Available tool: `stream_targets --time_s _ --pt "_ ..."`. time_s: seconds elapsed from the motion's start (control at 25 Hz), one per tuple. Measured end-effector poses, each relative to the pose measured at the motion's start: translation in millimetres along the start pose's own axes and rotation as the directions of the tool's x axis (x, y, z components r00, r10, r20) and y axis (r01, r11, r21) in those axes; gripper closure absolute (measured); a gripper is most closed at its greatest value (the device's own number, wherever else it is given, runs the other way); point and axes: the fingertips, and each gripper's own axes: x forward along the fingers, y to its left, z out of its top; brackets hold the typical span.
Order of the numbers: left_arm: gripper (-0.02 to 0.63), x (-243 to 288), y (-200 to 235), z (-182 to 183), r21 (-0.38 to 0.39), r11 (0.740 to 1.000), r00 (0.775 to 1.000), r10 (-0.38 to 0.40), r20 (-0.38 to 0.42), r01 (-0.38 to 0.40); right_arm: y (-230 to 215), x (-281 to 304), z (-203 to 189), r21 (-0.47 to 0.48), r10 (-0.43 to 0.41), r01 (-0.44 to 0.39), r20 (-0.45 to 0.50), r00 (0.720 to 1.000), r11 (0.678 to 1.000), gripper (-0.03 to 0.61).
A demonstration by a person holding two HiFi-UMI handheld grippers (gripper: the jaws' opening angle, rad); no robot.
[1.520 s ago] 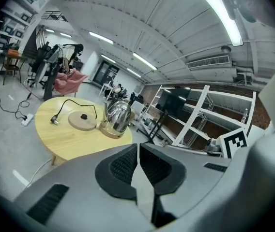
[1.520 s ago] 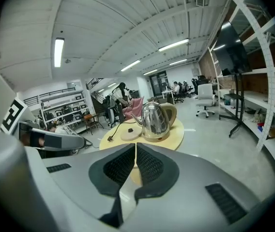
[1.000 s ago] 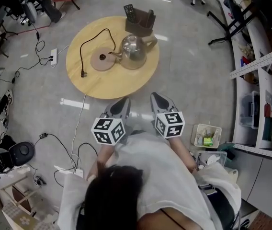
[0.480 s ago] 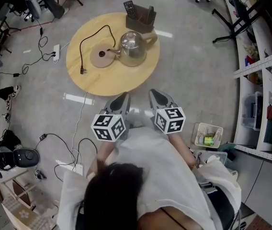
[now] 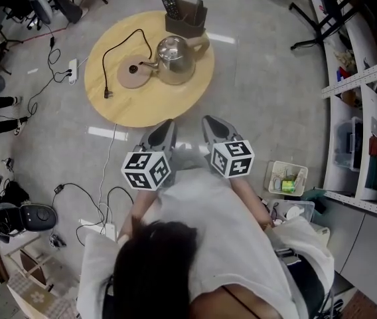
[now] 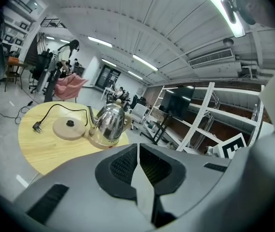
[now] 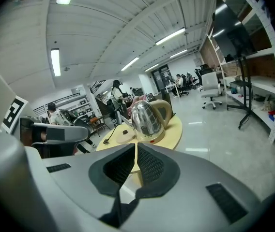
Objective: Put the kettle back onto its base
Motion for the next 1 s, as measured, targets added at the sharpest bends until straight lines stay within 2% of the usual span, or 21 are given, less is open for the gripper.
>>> stream_targets --time_s 0.24,0.44,0.6,0.84,1.0 --pt "0.580 3.2 7.5 8.4 0.019 1.000 1.000 0.015 0.025 -0.015 -9.0 4.7 7.8 -0.019 -0.049 0.049 0.032 0.998 0.999 0.549" --pt "0.580 16.1 10.1 18.2 0.040 0.999 0.999 -0.018 0.027 0.017 -8.6 17.4 17.4 -0.062 -0.052 0.054 0.027 0.998 0.997 0.549" --pt "0.580 25.6 19.2 25.3 0.060 0.998 0.999 -0.029 0.025 0.027 -15.8 28.7 23.9 -0.070 -0.086 0.088 0.038 0.996 0.994 0.549" --pt "0.580 35.4 45.3 39.1 0.037 0.999 0.999 -0.006 0.036 0.005 -31.7 50.3 35.6 -0.080 -0.143 0.144 0.025 0.989 0.986 0.549" --pt "0.580 42.1 66.2 56.3 0.025 1.000 0.999 -0.007 0.043 0.006 -40.4 68.5 52.4 -0.075 -0.177 0.181 0.048 0.983 0.981 0.549"
